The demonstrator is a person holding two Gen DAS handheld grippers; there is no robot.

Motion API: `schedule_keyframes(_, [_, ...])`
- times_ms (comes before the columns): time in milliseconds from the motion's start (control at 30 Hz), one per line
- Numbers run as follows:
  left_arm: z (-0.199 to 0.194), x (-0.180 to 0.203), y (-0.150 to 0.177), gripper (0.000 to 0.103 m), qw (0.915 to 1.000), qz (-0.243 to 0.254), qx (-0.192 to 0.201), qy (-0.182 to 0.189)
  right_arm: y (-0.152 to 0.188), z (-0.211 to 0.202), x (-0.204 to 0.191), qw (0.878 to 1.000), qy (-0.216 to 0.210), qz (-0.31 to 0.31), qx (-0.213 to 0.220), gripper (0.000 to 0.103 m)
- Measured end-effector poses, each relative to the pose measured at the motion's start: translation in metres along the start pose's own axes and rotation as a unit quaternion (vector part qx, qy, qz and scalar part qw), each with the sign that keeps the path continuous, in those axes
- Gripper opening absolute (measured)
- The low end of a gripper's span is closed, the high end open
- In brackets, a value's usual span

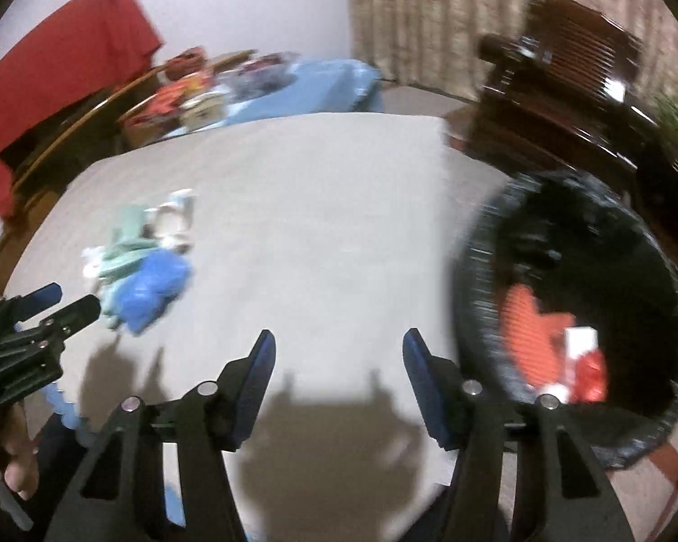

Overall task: Collect trash
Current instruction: 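Move both grippers back over the remaining trash pile, then grasp the blue plastic bag with the right gripper while the left grasps a green glove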

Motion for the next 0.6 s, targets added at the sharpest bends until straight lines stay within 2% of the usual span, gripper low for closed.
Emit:
schedule_keyframes(200, [-0.011, -0.061, 0.006, 0.074, 0.9992, -0.027, 0.021, -0.019, -0.012, 0.013, -0.073, 0.999, -0.027, -0.023, 0.007, 0.058])
schedule_keyframes(367, [-0.008, -0.088, 0.01, 0.074, 0.9991, -0.03, 0.027, -0.01, -0.014, 0.029, -0.123, 0.998, -0.038, -0.044, 0.001, 0.058])
schedule_keyframes(600, [0.008, -0.117, 0.014, 0.074, 0.999, -0.037, 0.026, -0.003, -0.015, 0.055, -0.166, 0.997, -0.045, -0.059, -0.012, 0.058])
Point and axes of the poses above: each gripper's, at about its wrist camera, not at the fingertips, and z roughly the way its jaws point, x to its right, y to its underside, the point moved 6 cm from there along z, roughly the way its jaws point, and after that the axes turned 11 degrees about y, right-handed, at the moved point
